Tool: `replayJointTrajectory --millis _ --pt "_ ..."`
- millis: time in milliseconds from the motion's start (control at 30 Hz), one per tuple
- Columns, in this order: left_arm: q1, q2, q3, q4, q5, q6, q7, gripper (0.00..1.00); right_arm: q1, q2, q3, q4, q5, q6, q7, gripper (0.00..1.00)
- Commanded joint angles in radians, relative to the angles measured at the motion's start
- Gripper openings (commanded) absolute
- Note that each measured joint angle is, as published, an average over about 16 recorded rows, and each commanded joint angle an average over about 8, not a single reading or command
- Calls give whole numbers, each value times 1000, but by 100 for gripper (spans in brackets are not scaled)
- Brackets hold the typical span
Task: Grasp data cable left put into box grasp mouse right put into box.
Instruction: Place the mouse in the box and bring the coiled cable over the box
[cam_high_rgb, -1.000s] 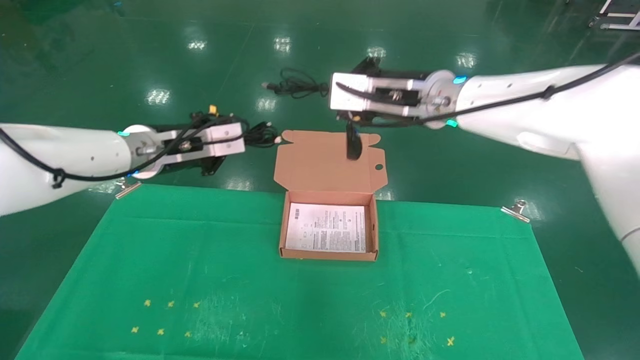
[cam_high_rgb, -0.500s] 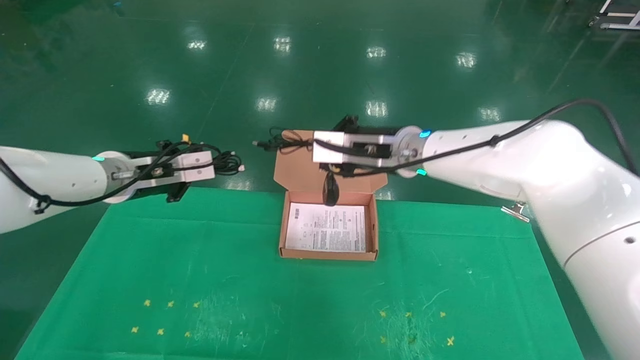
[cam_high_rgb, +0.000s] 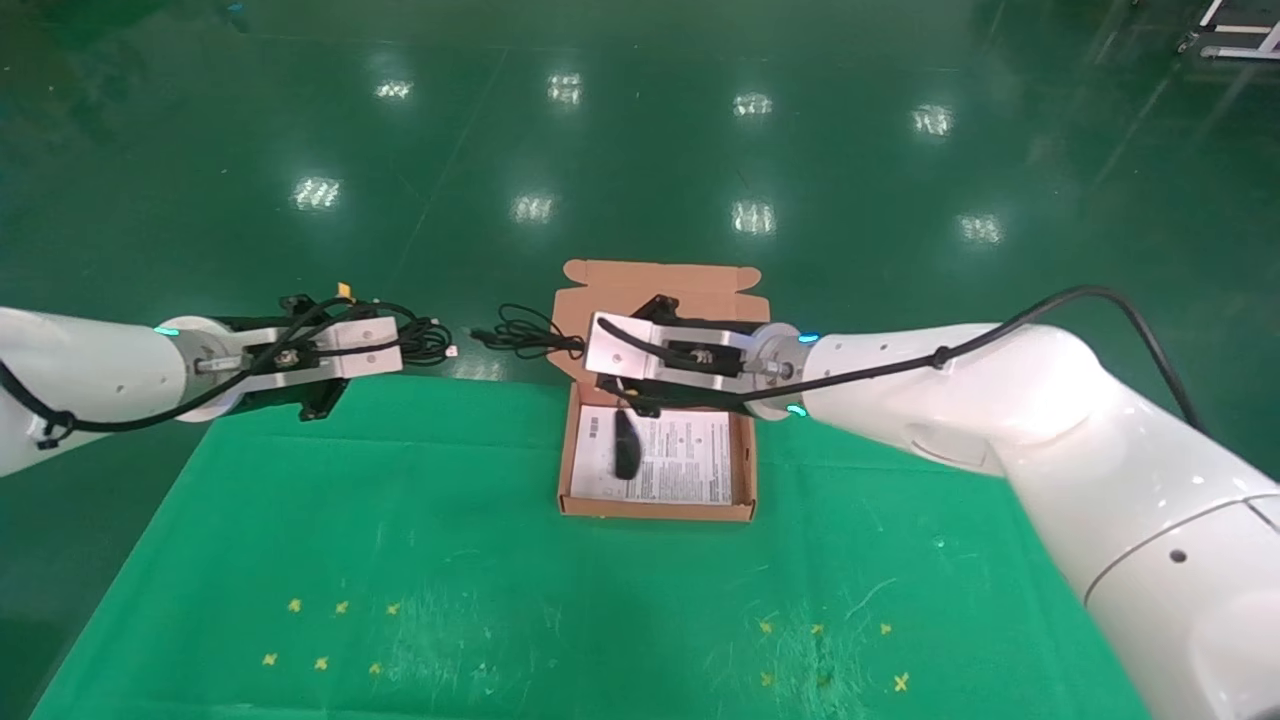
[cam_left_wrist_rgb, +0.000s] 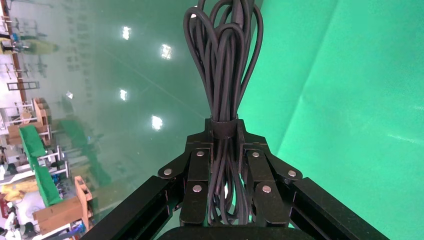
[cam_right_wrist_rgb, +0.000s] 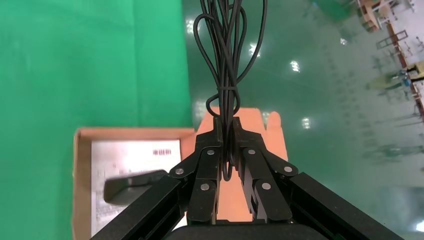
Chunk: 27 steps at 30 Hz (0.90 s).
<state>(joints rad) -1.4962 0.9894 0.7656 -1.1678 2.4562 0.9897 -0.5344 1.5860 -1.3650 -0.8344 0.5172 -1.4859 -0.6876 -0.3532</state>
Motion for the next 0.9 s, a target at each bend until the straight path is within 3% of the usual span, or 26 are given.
replayJointTrajectory --millis 33,367,400,633,667,900 --pt "2 -1 0 -6 3 2 -5 0 -10 0 -14 -1 34 9 12 0" --pt "3 -2 0 -11 7 5 -10 0 -11 -1 -120 -101 82 42 104 0" --pt "3 -2 0 -11 7 5 -10 0 -10 -1 -129 -107 85 44 113 5" --pt "4 -2 0 -13 8 5 -10 0 -8 6 -169 -116 104 52 144 92" --pt "5 -2 1 -14 10 4 -9 0 -9 9 -172 -113 107 53 146 99" --pt "18 17 10 -18 31 -3 -18 0 -15 29 -192 -81 109 58 166 100"
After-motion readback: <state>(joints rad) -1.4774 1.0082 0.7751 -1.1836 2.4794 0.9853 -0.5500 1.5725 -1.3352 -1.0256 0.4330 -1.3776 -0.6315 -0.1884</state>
